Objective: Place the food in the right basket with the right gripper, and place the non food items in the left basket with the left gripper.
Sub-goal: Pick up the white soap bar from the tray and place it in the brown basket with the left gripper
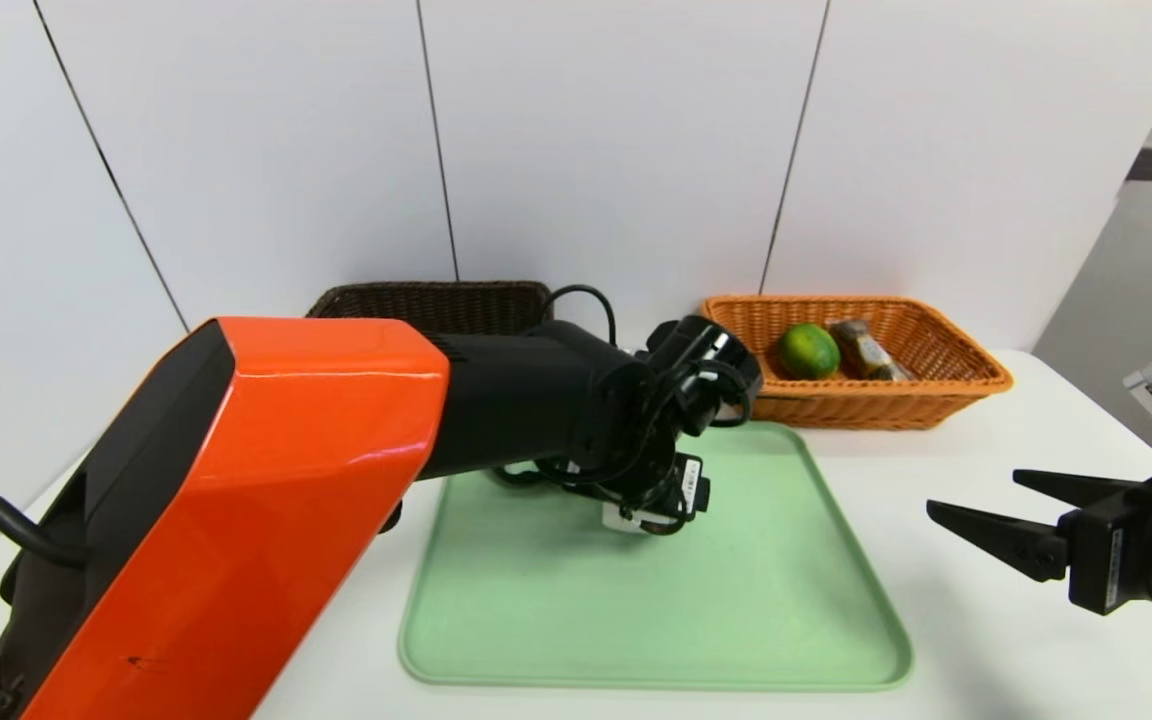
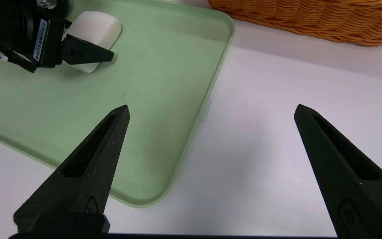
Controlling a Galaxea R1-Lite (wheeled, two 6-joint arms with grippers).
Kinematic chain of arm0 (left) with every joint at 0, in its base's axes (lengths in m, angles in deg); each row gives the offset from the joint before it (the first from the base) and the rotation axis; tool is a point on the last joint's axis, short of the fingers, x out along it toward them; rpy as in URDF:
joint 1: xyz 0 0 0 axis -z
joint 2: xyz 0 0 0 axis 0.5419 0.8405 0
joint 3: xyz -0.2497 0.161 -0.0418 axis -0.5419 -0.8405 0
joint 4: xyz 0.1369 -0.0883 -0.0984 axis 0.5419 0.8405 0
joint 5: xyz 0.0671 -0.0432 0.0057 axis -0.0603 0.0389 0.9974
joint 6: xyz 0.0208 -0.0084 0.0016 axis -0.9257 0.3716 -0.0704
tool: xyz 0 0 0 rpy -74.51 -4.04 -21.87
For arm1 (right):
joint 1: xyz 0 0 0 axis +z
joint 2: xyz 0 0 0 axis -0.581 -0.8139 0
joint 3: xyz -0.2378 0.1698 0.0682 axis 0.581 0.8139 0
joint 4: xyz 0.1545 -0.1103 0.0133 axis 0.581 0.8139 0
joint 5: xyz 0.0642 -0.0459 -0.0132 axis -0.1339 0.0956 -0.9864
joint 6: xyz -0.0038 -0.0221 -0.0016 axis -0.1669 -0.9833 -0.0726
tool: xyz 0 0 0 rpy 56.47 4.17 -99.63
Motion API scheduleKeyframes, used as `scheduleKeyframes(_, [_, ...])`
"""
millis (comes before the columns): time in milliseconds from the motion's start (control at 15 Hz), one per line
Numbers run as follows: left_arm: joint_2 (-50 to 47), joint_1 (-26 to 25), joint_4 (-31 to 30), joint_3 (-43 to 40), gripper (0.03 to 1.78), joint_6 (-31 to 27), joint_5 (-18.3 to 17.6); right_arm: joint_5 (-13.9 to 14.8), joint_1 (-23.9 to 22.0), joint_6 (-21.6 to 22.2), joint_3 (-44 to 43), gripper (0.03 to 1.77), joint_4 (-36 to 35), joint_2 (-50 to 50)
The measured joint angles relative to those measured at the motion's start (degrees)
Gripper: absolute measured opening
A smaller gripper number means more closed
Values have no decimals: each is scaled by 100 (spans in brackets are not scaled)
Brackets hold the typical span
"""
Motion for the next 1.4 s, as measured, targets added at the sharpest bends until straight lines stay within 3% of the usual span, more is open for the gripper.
scheduleKeyframes(200, [49,0,-6,0,114,2,-2,1,0,-2,16,171,1,0])
scheduleKeyframes(333, [57,0,-9,-5,100,6,-2,1,0,-7,16,171,1,0])
scheduleKeyframes(733, [-171,107,-212,9,98,-13,-2,6,0,-5,27,171,0,0])
scheduleKeyframes(1000, [-867,195,-1379,-6,98,-746,56,17,-2,-9,38,171,9,0])
scheduleKeyframes(1400, [-1582,-1141,-3181,-573,98,-2252,168,23,-2,-44,29,171,4,11])
